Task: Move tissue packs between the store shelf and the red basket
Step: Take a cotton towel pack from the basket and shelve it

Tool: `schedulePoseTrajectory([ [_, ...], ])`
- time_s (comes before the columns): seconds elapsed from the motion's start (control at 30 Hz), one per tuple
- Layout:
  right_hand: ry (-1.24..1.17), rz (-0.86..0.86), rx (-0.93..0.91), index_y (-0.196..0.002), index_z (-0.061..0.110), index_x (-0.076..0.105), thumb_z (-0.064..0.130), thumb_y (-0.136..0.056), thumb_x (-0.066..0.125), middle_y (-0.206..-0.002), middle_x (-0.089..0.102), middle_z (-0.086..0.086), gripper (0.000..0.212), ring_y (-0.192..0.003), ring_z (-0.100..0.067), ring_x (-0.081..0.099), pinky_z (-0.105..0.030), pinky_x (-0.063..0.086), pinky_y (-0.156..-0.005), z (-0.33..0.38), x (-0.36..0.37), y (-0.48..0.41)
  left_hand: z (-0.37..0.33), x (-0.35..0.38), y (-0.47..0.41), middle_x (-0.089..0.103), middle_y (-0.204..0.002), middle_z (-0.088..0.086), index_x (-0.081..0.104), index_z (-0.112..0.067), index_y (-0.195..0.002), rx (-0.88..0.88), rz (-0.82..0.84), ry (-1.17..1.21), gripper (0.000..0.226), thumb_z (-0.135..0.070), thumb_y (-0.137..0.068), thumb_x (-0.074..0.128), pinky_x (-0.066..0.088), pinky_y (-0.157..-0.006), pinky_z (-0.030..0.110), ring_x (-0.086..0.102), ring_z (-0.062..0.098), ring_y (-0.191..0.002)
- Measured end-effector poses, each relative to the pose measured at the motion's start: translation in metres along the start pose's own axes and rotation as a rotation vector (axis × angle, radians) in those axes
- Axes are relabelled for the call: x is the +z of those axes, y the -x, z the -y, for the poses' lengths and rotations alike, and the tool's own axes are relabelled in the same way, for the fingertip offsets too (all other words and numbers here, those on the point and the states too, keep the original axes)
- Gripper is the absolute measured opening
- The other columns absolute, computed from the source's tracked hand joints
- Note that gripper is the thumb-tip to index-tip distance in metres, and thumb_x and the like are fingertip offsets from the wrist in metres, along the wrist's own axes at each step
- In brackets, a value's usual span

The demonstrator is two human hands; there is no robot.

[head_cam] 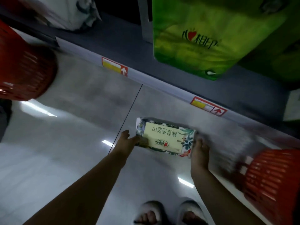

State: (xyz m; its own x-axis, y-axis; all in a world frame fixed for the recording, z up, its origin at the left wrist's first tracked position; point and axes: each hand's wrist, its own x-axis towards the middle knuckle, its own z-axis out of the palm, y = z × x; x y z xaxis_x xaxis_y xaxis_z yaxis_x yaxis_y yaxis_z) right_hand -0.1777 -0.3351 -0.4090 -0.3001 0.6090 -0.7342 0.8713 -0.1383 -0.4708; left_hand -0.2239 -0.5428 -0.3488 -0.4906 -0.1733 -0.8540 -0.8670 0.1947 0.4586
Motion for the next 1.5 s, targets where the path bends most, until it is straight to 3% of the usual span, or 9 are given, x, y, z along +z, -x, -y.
schedulePoseTrajectory([
  [0.1,-0.098,0.063,0.015,-0.138,0.005,0.040,0.039,-0.100,0.036,-0.134,0.052,-0.019,0.052,-0.114,-0.036,0.056,-0.021,0.042,-0.060,-0.004,0.001,-0.008,0.003,0.008,-0.011,0.048,-0.134,0.013,0.030,-0.006,-0.142,-0.020,0.052,0.026,0.062,-0.018,-0.090,0.061,0.042,-0.101,0.040,0.050,0.029,-0.119],
  [0.2,-0.074,0.123,-0.027,-0.126,0.005,0.050,0.043,-0.100,0.032,-0.116,0.065,-0.015,0.050,-0.083,-0.019,0.067,-0.020,0.045,-0.049,-0.005,0.006,-0.008,0.004,0.015,-0.012,0.060,-0.097,0.003,0.051,-0.010,-0.105,0.013,0.114,0.023,0.012,-0.012,-0.094,0.053,0.050,-0.057,0.014,0.057,0.013,-0.083],
  [0.27,-0.094,0.149,-0.015,-0.118,0.008,0.055,0.051,-0.097,0.030,-0.105,0.070,-0.009,0.054,-0.076,-0.013,0.067,-0.022,0.047,-0.050,-0.004,0.011,-0.007,0.003,0.017,-0.011,0.061,-0.088,0.000,0.053,-0.017,-0.089,0.053,0.127,0.015,0.009,-0.010,-0.094,0.052,0.046,-0.047,0.008,0.057,0.011,-0.078],
  [0.4,-0.090,0.193,-0.011,-0.085,0.025,0.061,0.054,-0.097,0.027,-0.083,0.067,0.004,0.047,-0.074,-0.014,0.065,-0.027,0.045,-0.059,0.002,0.015,-0.003,0.004,0.014,-0.010,0.064,-0.091,0.001,0.054,-0.024,-0.091,0.049,0.143,0.038,0.006,-0.018,-0.094,0.054,0.045,-0.066,0.023,0.059,0.017,-0.085],
  [0.63,-0.071,0.160,-0.062,-0.121,0.009,0.054,0.041,-0.097,0.043,-0.117,0.062,-0.009,0.041,-0.101,-0.025,0.059,-0.031,0.042,-0.081,0.012,0.002,0.017,0.000,0.006,0.014,0.066,-0.094,0.004,0.059,-0.010,-0.107,-0.009,0.161,0.100,0.019,-0.019,-0.090,0.059,0.049,-0.070,0.023,0.062,0.014,-0.085],
  [0.87,-0.116,0.159,-0.099,-0.121,-0.005,0.052,0.038,-0.098,0.041,-0.120,0.057,-0.024,0.049,-0.112,-0.038,0.054,-0.024,0.038,-0.070,0.017,-0.026,0.049,-0.022,-0.008,0.053,0.064,-0.099,0.005,0.057,-0.011,-0.118,0.064,0.105,0.066,0.030,-0.029,-0.094,0.052,0.042,-0.098,0.043,0.058,0.018,-0.095],
  [1.03,-0.272,0.147,-0.097,-0.111,0.015,0.051,0.036,-0.096,0.047,-0.100,0.061,-0.004,0.026,-0.085,-0.013,0.059,-0.026,0.042,-0.063,0.036,-0.043,0.080,-0.042,-0.013,0.076,0.061,-0.090,0.005,0.054,-0.013,-0.095,0.101,0.070,0.064,0.025,-0.038,-0.093,0.051,0.040,-0.080,0.035,0.054,0.016,-0.084],
  [1.13,-0.380,0.135,-0.096,-0.109,0.019,0.053,0.034,-0.095,0.049,-0.092,0.062,0.008,0.021,-0.085,-0.008,0.060,-0.025,0.043,-0.063,0.050,-0.056,0.096,-0.047,-0.018,0.095,0.062,-0.101,0.010,0.049,-0.013,-0.090,0.067,0.056,0.076,0.036,-0.048,-0.089,0.054,0.041,-0.090,0.044,0.057,0.021,-0.091],
  [1.5,-0.375,0.159,-0.392,-0.096,0.027,0.061,0.036,-0.094,0.052,-0.103,0.069,0.001,0.013,-0.085,-0.007,0.069,-0.019,0.050,-0.062,0.101,-0.116,0.176,-0.055,-0.054,0.205,0.073,-0.099,0.014,0.050,-0.009,-0.105,0.083,0.134,0.215,0.051,-0.046,-0.072,0.064,0.055,-0.087,0.044,0.069,0.035,-0.097],
])
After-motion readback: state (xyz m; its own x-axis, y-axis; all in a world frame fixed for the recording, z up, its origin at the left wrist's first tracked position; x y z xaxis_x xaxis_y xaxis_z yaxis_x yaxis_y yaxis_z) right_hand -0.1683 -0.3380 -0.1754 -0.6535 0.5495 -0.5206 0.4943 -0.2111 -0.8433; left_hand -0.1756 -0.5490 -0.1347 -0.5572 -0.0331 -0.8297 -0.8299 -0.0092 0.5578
